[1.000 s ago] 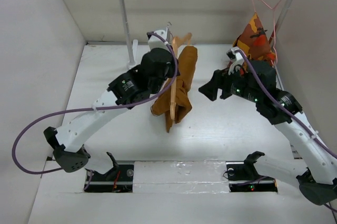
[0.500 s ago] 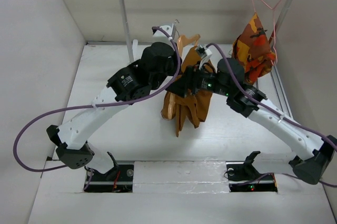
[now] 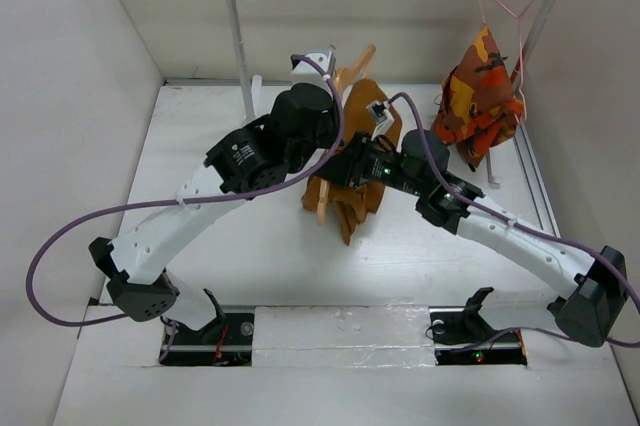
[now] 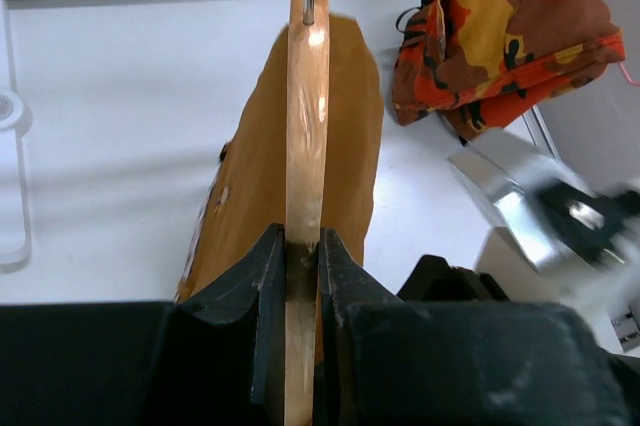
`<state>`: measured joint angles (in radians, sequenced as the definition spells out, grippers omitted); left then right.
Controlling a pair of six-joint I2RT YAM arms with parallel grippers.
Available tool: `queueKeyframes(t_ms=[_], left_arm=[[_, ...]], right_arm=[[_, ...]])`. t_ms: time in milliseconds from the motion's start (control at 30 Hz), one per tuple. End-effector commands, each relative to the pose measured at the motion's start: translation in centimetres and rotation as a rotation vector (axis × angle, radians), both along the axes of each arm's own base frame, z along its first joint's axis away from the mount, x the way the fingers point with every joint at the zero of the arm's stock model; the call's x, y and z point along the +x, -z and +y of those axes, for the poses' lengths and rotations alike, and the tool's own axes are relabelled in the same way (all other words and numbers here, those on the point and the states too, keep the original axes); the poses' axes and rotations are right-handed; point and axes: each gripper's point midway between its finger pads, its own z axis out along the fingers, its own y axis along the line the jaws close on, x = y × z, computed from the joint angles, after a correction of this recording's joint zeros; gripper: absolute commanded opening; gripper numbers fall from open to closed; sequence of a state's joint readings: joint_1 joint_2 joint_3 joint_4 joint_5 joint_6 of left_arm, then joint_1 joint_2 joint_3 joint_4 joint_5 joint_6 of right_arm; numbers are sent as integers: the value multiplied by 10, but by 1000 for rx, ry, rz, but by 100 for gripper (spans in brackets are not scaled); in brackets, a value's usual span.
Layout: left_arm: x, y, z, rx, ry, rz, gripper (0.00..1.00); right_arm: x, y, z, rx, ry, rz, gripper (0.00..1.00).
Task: Place the trousers on the hanger
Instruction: Place the hanger at the clothesline.
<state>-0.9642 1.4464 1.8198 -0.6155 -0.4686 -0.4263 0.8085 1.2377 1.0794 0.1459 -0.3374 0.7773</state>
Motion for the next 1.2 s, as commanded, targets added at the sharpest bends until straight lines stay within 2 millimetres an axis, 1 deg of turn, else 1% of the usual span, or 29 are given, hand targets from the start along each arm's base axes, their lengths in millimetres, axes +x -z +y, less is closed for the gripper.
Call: queueKeyframes(t_ms=[0, 33, 67, 133, 167, 200, 233, 267, 300, 367, 400, 433, 500, 533, 600, 633, 667, 700, 733, 767, 800, 867, 900, 967, 1000, 1033, 1067, 1100, 1167], left_arm=[[0, -85, -6, -292, -7, -172, 0], [1, -85, -5, -295, -18, -175, 0], [1, -85, -5, -294, -18, -176, 0], [-2, -88, -6, -309, 2, -181, 0], [1, -90, -3, -315, -3, -185, 4], [5, -93, 2, -325, -9, -197, 24], [1, -99, 4, -341, 1, -206, 33], [4, -104, 11, -352, -15, -220, 40], [3, -112, 15, -357, -21, -245, 52], [1, -127, 25, -363, -37, -284, 61], [-1, -138, 31, -368, -41, -310, 67], [-2, -144, 35, -371, -52, -324, 68], [-5, -153, 42, -379, -60, -339, 69], [-6, -157, 47, -382, -73, -347, 69], [-7, -152, 50, -377, -79, -342, 69], [-11, -152, 56, -389, -83, -344, 69], [-12, -148, 56, -388, -84, -338, 69], [-10, -130, 52, -364, -78, -313, 69], [-14, -126, 54, -367, -65, -305, 69], [-15, -115, 52, -363, -59, -284, 69], [-13, -91, 47, -328, -54, -244, 70], [-15, -68, 45, -310, -52, -191, 70], [-15, -43, 43, -273, -52, -149, 70], [-18, -24, 42, -263, -41, -116, 70], [-19, -5, 40, -251, -40, -84, 70], [-21, -1, 40, -255, -31, -76, 70], [-22, 7, 39, -251, -28, -64, 70], [-22, 17, 37, -243, -26, -44, 70], [-23, 26, 33, -237, -15, -25, 70]], right_arm=[[3, -22, 3, 100, 14, -66, 19], [4, -29, -1, 111, 22, -82, 7], [4, -31, -1, 114, 19, -85, 7], [6, -40, -8, 131, 37, -102, 1], [6, -49, -11, 143, 36, -118, 0], [14, -52, -18, 143, 60, -126, 0], [16, -60, -24, 156, 72, -139, 0], [18, -64, -28, 159, 71, -150, 0], [27, -73, -38, 165, 95, -172, 0], [33, -80, -45, 165, 91, -188, 0], [36, -89, -49, 179, 90, -203, 0], [44, -93, -56, 182, 107, -212, 0], [48, -106, -58, 197, 74, -244, 0], [55, -111, -65, 199, 83, -257, 0], [59, -121, -69, 211, 63, -282, 0], [60, -135, -74, 228, 64, -312, 0], [66, -139, -82, 223, 69, -328, 0], [69, -144, -86, 224, 73, -339, 0], [74, -148, -90, 229, 81, -344, 0], [81, -153, -102, 227, 98, -362, 0], [84, -156, -108, 238, 101, -365, 0], [94, -157, -118, 237, 115, -367, 0], [103, -159, -130, 238, 138, -368, 0], [114, -159, -137, 245, 139, -368, 0], [121, -164, -146, 252, 153, -381, 0], [126, -165, -148, 248, 152, -380, 0], [139, -157, -148, 238, 146, -360, 0], [141, -166, -147, 247, 137, -384, 0], [152, -166, -151, 235, 132, -392, 0]])
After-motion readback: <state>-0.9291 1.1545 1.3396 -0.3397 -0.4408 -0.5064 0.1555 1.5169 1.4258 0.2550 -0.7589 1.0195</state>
